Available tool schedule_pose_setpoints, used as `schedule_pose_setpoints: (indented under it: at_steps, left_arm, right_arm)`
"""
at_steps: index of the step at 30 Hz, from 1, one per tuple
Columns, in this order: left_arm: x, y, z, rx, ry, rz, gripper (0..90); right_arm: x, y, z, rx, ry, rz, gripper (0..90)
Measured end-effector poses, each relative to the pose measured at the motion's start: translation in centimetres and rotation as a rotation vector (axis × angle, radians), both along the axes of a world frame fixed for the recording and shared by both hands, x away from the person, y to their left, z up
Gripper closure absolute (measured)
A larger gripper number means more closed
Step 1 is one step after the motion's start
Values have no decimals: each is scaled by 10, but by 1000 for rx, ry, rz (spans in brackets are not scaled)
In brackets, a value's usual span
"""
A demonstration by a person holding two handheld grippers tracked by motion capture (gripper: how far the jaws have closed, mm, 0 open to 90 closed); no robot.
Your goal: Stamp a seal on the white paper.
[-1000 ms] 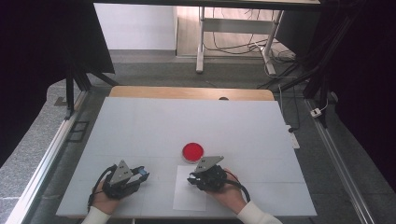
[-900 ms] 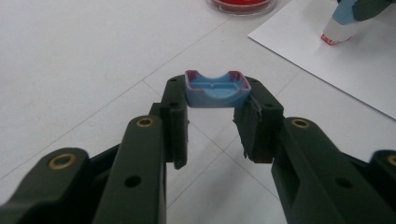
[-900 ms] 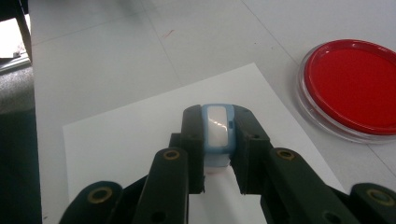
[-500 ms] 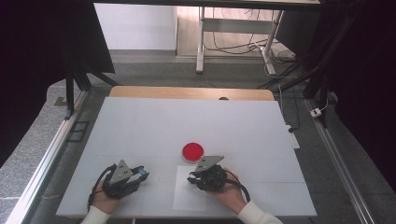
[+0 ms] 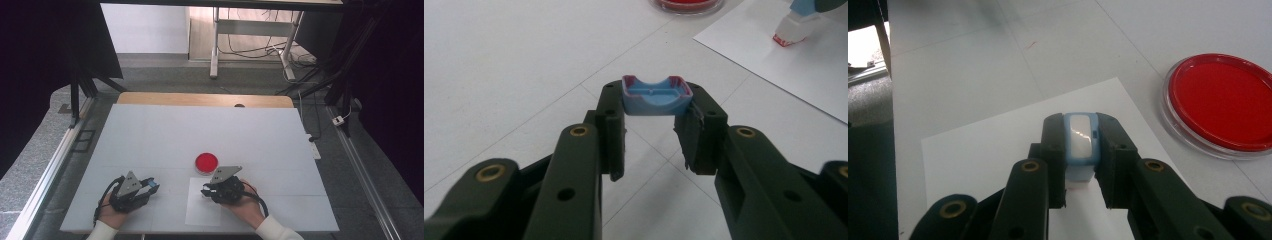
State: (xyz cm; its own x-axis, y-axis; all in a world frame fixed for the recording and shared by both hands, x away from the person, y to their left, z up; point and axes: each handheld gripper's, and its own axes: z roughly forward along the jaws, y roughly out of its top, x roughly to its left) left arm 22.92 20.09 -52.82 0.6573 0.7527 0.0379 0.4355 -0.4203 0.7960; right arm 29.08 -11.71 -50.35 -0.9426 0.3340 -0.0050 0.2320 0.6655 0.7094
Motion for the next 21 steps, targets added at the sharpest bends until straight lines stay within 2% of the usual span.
schedule_pose_setpoints:
  at_steps: [3,6,9,21]
  left_arm:
    - [0,0,0,0,-2,1,655]
    - [0,1,0,-2,-3,2,655]
    - [0,0,0,0,-3,2,655]
    - [0,0,0,-1,-3,1,655]
  right_arm:
    - [0,-1,1,-4,-7,-1,749]
    - [1,-3,3,37,14,-10,749]
    - [2,-5,5,56,15,-12,749]
    - [4,-12,12,108,11,-34,749]
